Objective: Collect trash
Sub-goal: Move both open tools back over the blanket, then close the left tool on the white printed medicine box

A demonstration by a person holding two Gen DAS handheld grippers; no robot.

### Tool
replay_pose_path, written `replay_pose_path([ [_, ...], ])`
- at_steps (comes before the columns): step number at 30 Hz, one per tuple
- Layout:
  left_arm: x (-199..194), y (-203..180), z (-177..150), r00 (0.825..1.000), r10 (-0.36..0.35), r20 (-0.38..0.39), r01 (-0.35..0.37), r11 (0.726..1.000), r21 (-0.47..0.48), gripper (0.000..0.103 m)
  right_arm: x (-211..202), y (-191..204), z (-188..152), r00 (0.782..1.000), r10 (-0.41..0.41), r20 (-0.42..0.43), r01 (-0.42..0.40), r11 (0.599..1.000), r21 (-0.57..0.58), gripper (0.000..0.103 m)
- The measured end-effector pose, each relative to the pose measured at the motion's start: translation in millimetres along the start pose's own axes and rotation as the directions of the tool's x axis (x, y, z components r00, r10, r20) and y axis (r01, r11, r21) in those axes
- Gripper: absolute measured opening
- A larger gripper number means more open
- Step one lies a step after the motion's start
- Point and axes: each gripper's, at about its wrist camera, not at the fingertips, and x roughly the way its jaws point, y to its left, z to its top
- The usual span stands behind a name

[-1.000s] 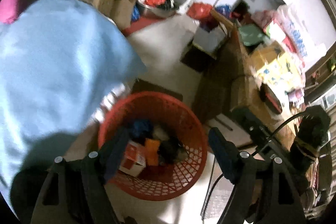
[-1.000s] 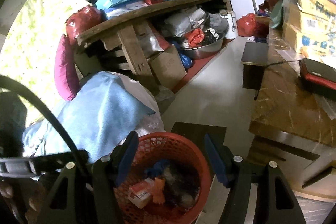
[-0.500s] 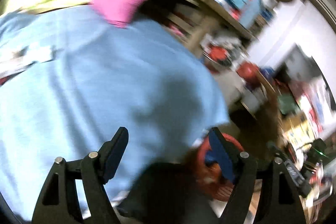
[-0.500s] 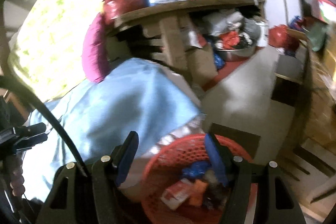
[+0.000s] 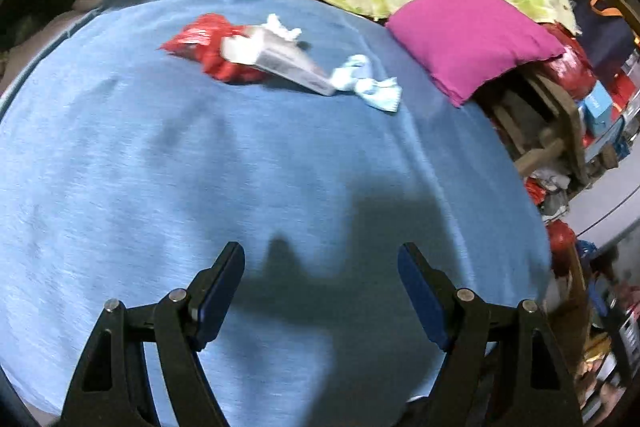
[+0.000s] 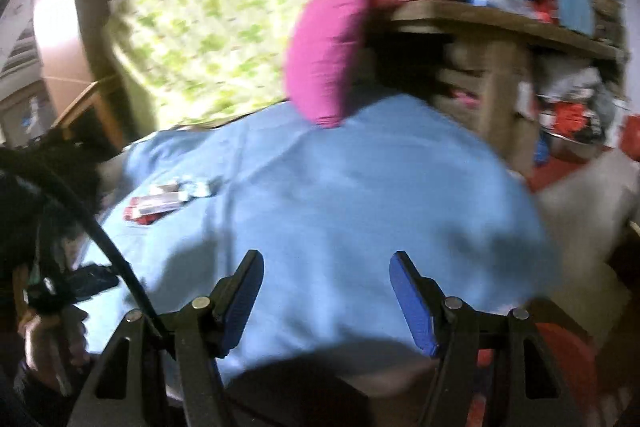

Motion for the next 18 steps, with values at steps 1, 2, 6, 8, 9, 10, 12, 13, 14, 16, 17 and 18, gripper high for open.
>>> replay_pose_path([
  [1,-0.7,6.6,2.5,1.0,0.006,-0.002,-0.005,1.0,0.017,0.079,10.1,11.8,5.3,1.0,0.026,0.002,-0.026,1.0,-0.005,0.069],
  [2,-0.2,6.0,7.5,1.0,0.016,-0.002,-0.016,0.999,0.05,0.079,23.1,26.0,12.5,0.998,0.068,0.007,-0.068,0.998,-0.006,0.069],
  [6,-5.9,-6.5,31.9,0.996,0.084,0.032,-0.089,0.975,0.201,0.079,58.7,63.4,24.7,0.986,0.165,0.021,-0.165,0.986,-0.008,0.069],
  [8,-8.0,-16.6,51.2,0.99,0.122,0.069,-0.138,0.94,0.311,0.079,81.7,81.0,26.7,0.977,0.215,0.015,-0.215,0.977,-0.009,0.069],
  [9,-5.4,-22.3,65.7,0.988,0.133,0.076,-0.152,0.913,0.378,0.079,90.6,87.1,25.0,0.973,0.229,0.009,-0.229,0.973,-0.006,0.069],
  [10,-2.2,-24.1,76.1,0.988,0.133,0.078,-0.154,0.898,0.412,0.079,99.9,91.3,22.0,0.97,0.244,0.002,-0.244,0.97,-0.001,0.069],
  [12,5.9,-27.8,103.3,0.988,0.139,0.065,-0.153,0.867,0.473,0.079,117.4,93.7,11.5,0.967,0.254,-0.019,-0.254,0.967,0.006,0.069],
  [13,11.9,-28.4,116.4,0.988,0.146,0.054,-0.154,0.861,0.486,0.079,125.8,92.8,7.0,0.969,0.243,-0.046,-0.243,0.97,0.014,0.069],
  [14,12.4,-26.0,122.5,0.988,0.149,0.046,-0.152,0.858,0.491,0.079,131.1,92.4,8.0,0.968,0.24,-0.071,-0.238,0.971,0.029,0.069],
  [16,30.8,-29.8,145.5,0.988,0.153,-0.002,-0.13,0.84,0.526,0.079,124.4,85.5,9.7,0.961,0.278,-0.006,-0.277,0.96,0.049,0.069],
  [17,33.4,-31.8,148.1,0.987,0.161,-0.013,-0.128,0.828,0.546,0.079,122.0,80.9,10.0,0.964,0.267,0.021,-0.268,0.962,0.059,0.072],
  [18,46.7,-37.6,151.9,0.981,0.19,-0.035,-0.132,0.79,0.598,0.079,122.8,77.3,9.2,0.963,0.268,0.02,-0.269,0.96,0.074,0.075],
])
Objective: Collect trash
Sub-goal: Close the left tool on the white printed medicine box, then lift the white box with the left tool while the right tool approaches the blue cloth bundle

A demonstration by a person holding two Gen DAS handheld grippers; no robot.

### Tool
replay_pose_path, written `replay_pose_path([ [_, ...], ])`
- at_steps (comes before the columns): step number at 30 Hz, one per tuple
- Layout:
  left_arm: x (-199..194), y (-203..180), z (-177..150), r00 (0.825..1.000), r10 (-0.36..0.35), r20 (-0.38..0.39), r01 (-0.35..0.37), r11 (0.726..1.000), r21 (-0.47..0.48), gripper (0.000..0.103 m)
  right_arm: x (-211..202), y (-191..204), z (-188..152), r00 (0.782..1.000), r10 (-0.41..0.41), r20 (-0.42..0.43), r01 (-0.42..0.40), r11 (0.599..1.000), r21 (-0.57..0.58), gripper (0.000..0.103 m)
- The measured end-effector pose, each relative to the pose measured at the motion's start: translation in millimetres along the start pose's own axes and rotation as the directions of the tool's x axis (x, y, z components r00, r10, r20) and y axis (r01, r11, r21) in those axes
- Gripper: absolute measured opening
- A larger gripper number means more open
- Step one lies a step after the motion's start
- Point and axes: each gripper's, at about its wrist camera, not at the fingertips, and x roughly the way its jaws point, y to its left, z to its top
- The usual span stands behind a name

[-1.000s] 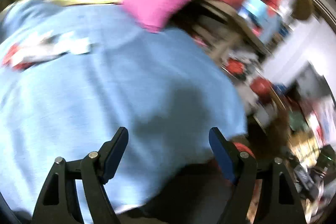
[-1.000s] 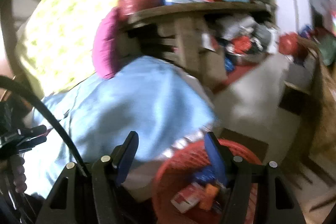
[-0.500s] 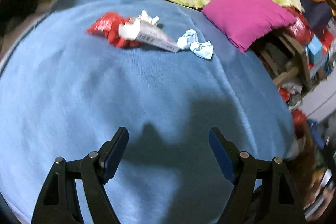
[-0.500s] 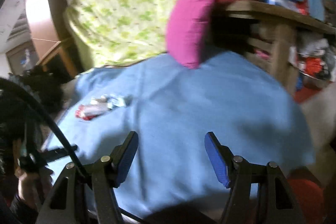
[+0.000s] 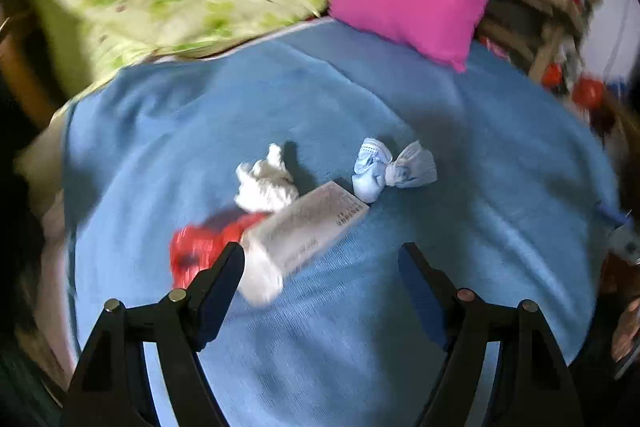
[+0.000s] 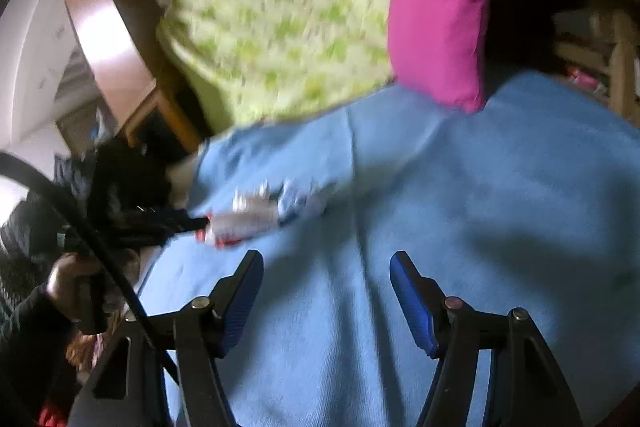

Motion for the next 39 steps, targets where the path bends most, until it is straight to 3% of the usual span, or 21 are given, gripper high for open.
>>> replay_pose_path([
  [5,31.9,-9.1,19.3,0.996,0.042,-0.084,-0.026,0.984,0.178,0.079,4.1,-8.2,-0.5,1.0,0.021,-0.012,-0.021,0.999,0.034,0.075],
  [9,48.7,-6.3,26.3,0.99,0.022,-0.137,0.007,0.979,0.206,0.079,6.5,-7.4,1.5,0.999,0.036,-0.013,-0.035,0.999,0.033,0.075],
  [18,77.8,-22.1,14.2,0.971,0.06,-0.231,0.005,0.962,0.273,0.079,13.4,-10.2,2.6,0.999,0.042,-0.033,-0.04,0.997,0.06,0.075],
  [19,76.2,-26.1,10.9,0.972,0.058,-0.227,0.007,0.962,0.274,0.075,13.4,-9.5,2.5,0.999,0.041,-0.032,-0.039,0.998,0.056,0.075],
  [20,74.4,-28.4,8.6,0.973,0.046,-0.228,0.018,0.963,0.268,0.071,13.0,-9.3,2.0,0.999,0.041,-0.032,-0.039,0.998,0.054,0.075],
  [22,70.8,-32.5,1.9,0.97,0.017,-0.241,0.043,0.97,0.238,0.048,12.9,-9.3,1.8,0.999,0.039,-0.031,-0.037,0.998,0.054,0.075],
  [26,63.7,-35.4,-12.9,0.974,-0.027,-0.225,0.062,0.986,0.153,0.048,11.9,-10.0,1.4,0.999,0.031,-0.029,-0.029,0.998,0.06,0.075],
  [30,56.7,-28.9,-25.4,0.974,-0.099,-0.204,0.1,0.995,-0.005,0.051,9.4,-9.6,1.7,0.999,0.025,-0.021,-0.024,0.998,0.056,0.075],
  [34,61.5,-33.5,-34.1,0.979,-0.071,-0.19,0.064,0.997,-0.044,0.058,7.7,-8.1,1.4,1.0,0.016,-0.017,-0.015,0.999,0.044,0.075],
  [37,58.2,-28.4,-38.9,0.981,-0.111,-0.162,0.088,0.986,-0.143,0.058,6.5,-5.4,0.5,1.0,0.006,-0.014,-0.006,0.999,0.032,0.075],
  [39,54.0,-25.2,-46.3,0.985,-0.105,-0.136,0.077,0.977,-0.197,0.043,7.3,-4.6,0.1,1.0,0.002,-0.017,-0.001,1.0,0.027,0.075],
])
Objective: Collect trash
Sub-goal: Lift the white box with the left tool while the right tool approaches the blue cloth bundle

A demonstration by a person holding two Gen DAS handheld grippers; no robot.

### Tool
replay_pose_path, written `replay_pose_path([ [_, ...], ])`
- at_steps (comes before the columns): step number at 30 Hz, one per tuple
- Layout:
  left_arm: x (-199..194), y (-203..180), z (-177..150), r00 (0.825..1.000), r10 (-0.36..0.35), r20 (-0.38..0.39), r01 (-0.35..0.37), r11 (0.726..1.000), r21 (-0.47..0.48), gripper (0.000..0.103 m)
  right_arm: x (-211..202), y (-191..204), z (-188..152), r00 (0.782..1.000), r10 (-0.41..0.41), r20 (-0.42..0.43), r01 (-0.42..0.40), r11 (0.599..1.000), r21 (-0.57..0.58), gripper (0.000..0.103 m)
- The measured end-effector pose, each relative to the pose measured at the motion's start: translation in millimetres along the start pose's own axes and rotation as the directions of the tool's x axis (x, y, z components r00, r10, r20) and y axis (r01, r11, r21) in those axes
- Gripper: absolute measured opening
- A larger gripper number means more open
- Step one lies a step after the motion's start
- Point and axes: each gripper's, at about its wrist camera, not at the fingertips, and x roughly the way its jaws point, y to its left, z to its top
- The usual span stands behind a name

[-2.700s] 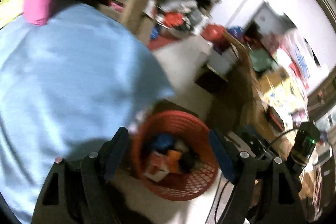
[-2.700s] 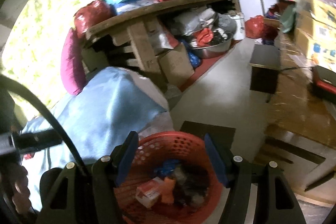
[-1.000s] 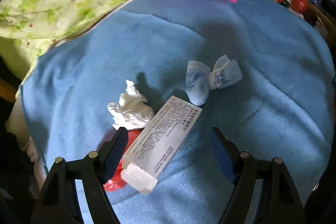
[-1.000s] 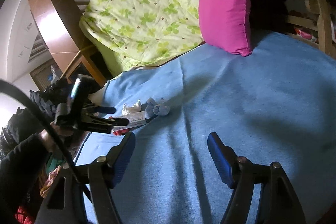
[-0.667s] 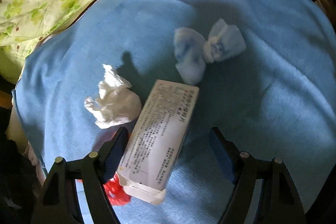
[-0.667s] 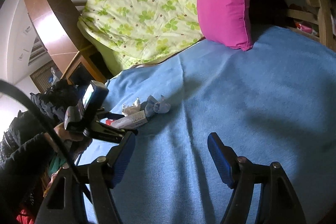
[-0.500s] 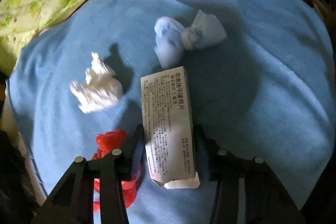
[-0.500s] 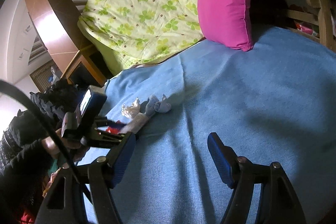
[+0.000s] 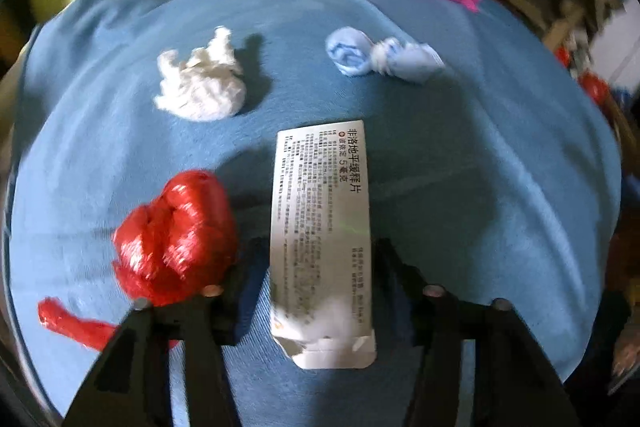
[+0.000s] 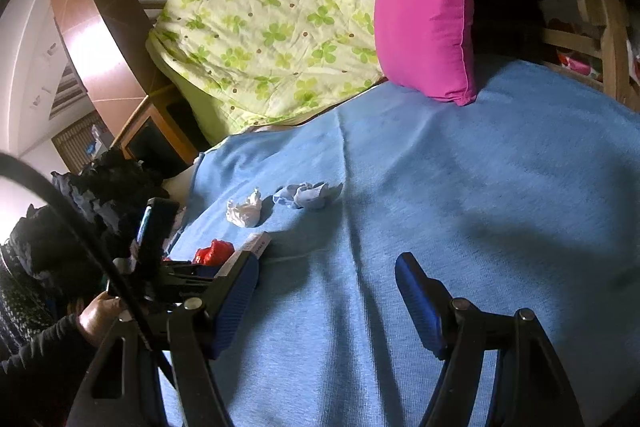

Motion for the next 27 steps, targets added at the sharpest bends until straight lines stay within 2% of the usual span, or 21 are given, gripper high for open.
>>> replay_pose_path([
  [3,-9.5,3.9,-13.2,0.998,0.012,0.064,-0.005,0.994,-0.107,0.041,2.5,3.0,-0.4,1.0,-0.011,-0.006,0.011,1.0,-0.013,0.075],
  [5,-24.4,1.2,-29.1,0.991,0.01,0.132,0.019,0.976,-0.216,0.041,3.7,5.4,-0.9,1.0,-0.017,-0.01,0.016,1.0,-0.026,0.075],
  [8,-41.6,-5.4,-51.5,0.979,0.018,0.205,0.042,0.957,-0.286,0.041,6.1,9.6,-2.6,0.999,-0.028,-0.02,0.027,0.998,-0.056,0.075],
  [12,-63.3,-12.8,-70.6,0.953,0.073,0.295,0.036,0.937,-0.348,0.041,8.7,17.4,-5.6,0.998,-0.051,-0.033,0.048,0.993,-0.105,0.075],
  [14,-66.8,-14.3,-76.4,0.946,0.103,0.308,0.022,0.926,-0.377,0.041,10.6,20.1,-6.7,0.997,-0.063,-0.043,0.057,0.99,-0.128,0.075],
  [17,-68.3,-19.6,-104.8,0.932,0.196,0.304,-0.044,0.896,-0.443,0.041,18.1,22.2,-7.2,0.994,-0.071,-0.081,0.058,0.987,-0.147,0.075],
  [20,-69.6,-26.0,-116.9,0.924,0.23,0.306,-0.076,0.894,-0.442,0.042,28.7,24.8,-6.8,0.99,-0.081,-0.113,0.063,0.986,-0.153,0.075],
  [24,-82.2,-20.7,-119.6,0.898,0.275,0.344,-0.086,0.875,-0.476,0.042,47.6,32.4,-1.7,0.985,-0.113,-0.131,0.084,0.975,-0.204,0.075],
  [27,-85.8,-6.7,-120.4,0.884,0.298,0.359,-0.071,0.847,-0.527,0.042,66.7,42.9,11.1,0.983,-0.131,-0.126,0.094,0.96,-0.265,0.075],
])
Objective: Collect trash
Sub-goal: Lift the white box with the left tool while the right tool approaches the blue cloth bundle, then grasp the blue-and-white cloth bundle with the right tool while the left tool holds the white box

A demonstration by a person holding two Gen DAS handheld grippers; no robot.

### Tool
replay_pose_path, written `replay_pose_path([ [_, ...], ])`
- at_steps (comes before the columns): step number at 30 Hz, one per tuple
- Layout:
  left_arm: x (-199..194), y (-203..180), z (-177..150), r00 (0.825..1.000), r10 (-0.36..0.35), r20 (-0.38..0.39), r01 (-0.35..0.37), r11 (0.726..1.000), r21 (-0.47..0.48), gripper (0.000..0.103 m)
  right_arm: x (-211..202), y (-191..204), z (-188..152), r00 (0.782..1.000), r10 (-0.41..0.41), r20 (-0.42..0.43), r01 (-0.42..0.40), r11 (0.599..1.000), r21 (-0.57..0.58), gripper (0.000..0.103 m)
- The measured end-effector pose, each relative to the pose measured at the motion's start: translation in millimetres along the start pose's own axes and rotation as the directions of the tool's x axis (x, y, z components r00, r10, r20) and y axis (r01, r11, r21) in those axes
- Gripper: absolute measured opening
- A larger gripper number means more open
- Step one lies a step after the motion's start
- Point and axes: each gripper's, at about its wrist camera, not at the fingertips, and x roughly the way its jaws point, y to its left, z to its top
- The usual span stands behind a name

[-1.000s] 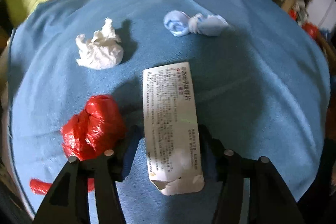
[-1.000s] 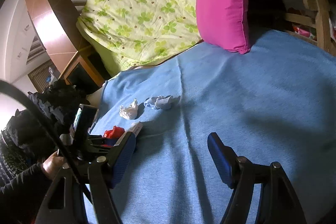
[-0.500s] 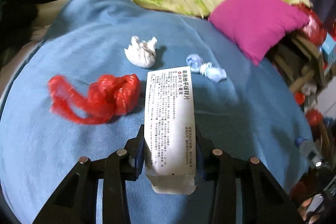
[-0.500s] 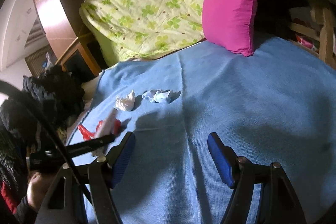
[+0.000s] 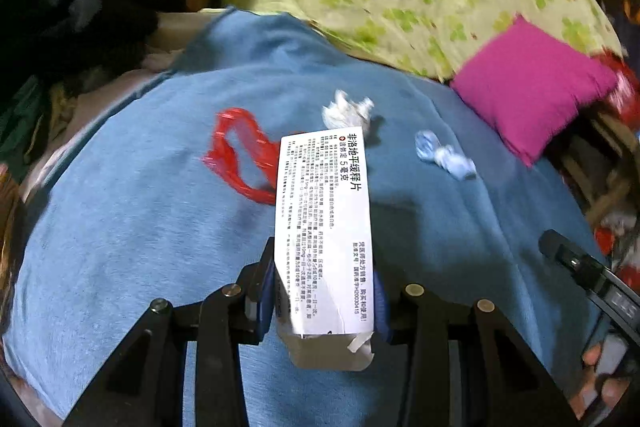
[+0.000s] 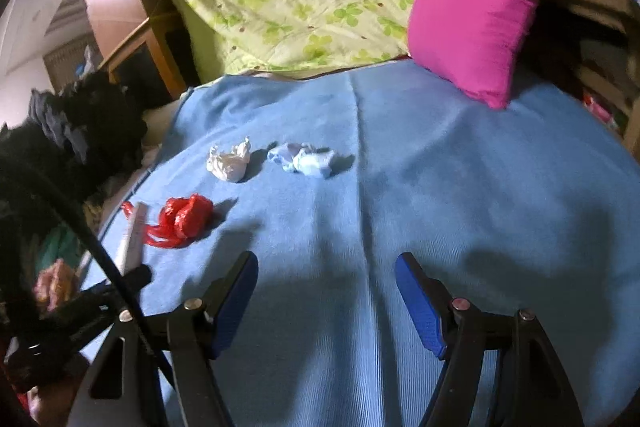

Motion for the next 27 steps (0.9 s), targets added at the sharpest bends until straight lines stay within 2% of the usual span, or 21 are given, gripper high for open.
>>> replay_pose_path([
  [4,7.9,17.6,5.7,1.0,0.025,-0.008,-0.025,0.997,-0.078,0.042,31.5,9.7,31.3,1.0,-0.002,-0.004,0.001,0.998,-0.061,0.075],
  [9,20.5,6.6,0.4,0.998,0.005,-0.056,-0.007,0.999,-0.04,0.042,82.6,18.8,69.6,0.998,-0.008,-0.055,0.002,0.995,-0.098,0.075],
  [13,18.1,-1.7,-1.1,0.999,-0.005,-0.048,0.005,1.0,-0.01,0.042,120.4,26.7,81.1,0.992,-0.01,-0.123,-0.007,0.99,-0.14,0.074],
  [18,22.8,-7.8,-3.5,0.998,-0.015,-0.068,0.016,1.0,0.01,0.042,148.6,30.2,81.4,0.986,-0.024,-0.164,-0.002,0.988,-0.157,0.074],
  [19,23.7,-9.6,-4.5,0.997,-0.019,-0.073,0.02,1.0,0.015,0.042,154.5,30.5,81.4,0.984,-0.03,-0.174,0.002,0.987,-0.162,0.072],
  [22,26.0,-14.0,-6.5,0.996,-0.023,-0.082,0.025,0.999,0.031,0.042,168.2,29.8,79.6,0.975,-0.028,-0.221,-0.009,0.987,-0.163,0.046],
  [24,27.6,-15.7,-7.6,0.996,-0.026,-0.089,0.029,0.999,0.037,0.042,170.9,30.9,78.5,0.975,-0.032,-0.22,-0.007,0.985,-0.174,0.042],
  [25,28.2,-16.8,-8.1,0.996,-0.027,-0.091,0.03,0.999,0.041,0.042,171.0,31.7,77.7,0.975,-0.034,-0.218,-0.006,0.984,-0.18,0.035],
  [27,28.7,-18.1,-8.3,0.995,-0.028,-0.092,0.032,0.998,0.046,0.042,168.5,33.1,76.3,0.976,-0.025,-0.216,-0.016,0.982,-0.187,0.032],
])
